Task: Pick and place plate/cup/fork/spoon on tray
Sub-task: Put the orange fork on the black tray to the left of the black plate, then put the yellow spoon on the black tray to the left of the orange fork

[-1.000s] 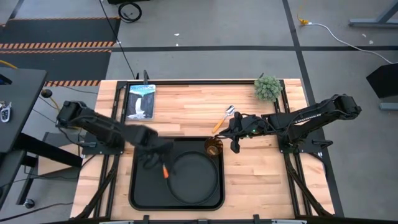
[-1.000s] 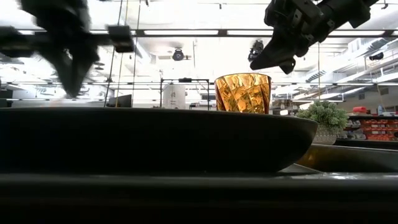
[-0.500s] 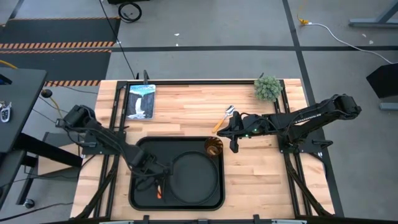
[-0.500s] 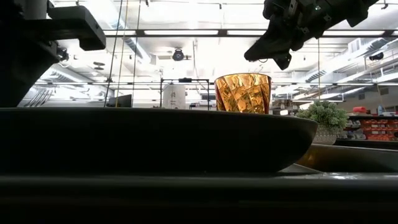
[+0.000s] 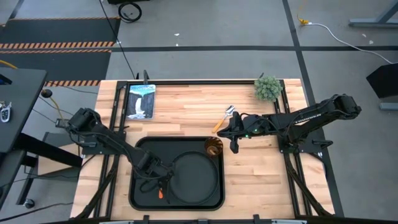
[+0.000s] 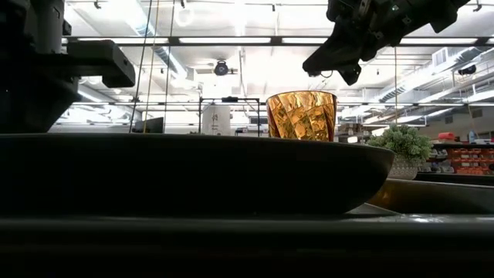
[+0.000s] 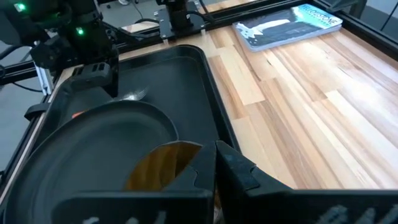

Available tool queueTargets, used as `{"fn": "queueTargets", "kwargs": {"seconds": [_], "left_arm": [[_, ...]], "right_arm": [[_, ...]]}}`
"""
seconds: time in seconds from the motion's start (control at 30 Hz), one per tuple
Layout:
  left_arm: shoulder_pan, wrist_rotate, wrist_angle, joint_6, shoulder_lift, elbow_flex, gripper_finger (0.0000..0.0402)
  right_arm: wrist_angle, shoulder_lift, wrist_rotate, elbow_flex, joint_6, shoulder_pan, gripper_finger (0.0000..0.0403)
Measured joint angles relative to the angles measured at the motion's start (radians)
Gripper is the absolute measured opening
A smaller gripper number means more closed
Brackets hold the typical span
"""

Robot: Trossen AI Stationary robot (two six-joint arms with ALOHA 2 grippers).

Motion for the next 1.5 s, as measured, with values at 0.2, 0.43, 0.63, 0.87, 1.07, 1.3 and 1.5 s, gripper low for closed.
{"fn": "queueTargets", "kwargs": {"seconds": [0.2,0.43,0.63,0.87,1.07,1.3,1.5], "left_arm": [[0.001,-0.031,-0.004,-0.068,-0.018,0.0,0.013],[0.087,-0.047,-0.016,-0.273,-0.104,0.0,0.0132],[0.185,-0.052,-0.024,-0.434,-0.178,0.0,0.0106],[0.234,-0.052,-0.021,-0.521,-0.188,0.0,0.0094],[0.231,-0.051,-0.018,-0.522,-0.188,0.0,0.0094],[0.21,-0.051,-0.017,-0.538,-0.188,0.0,0.0094],[0.21,-0.052,0.0,-0.541,-0.188,0.0,0.0094]], "right_arm": [[-0.029,0.0,0.01,0.0,-0.016,0.0,0.0014],[-0.238,0.0,0.036,0.0,0.052,-0.141,0.0005],[-0.324,0.01,-0.072,0.0,0.144,-0.343,0.0007],[-0.306,0.133,-0.245,0.0,0.113,-0.573,0.0019],[-0.304,0.253,-0.275,0.005,0.041,-0.73,0.007],[-0.289,0.275,-0.334,0.026,0.022,-0.81,0.0166],[-0.287,0.299,-0.366,0.026,-0.002,-0.871,0.0185]]}}
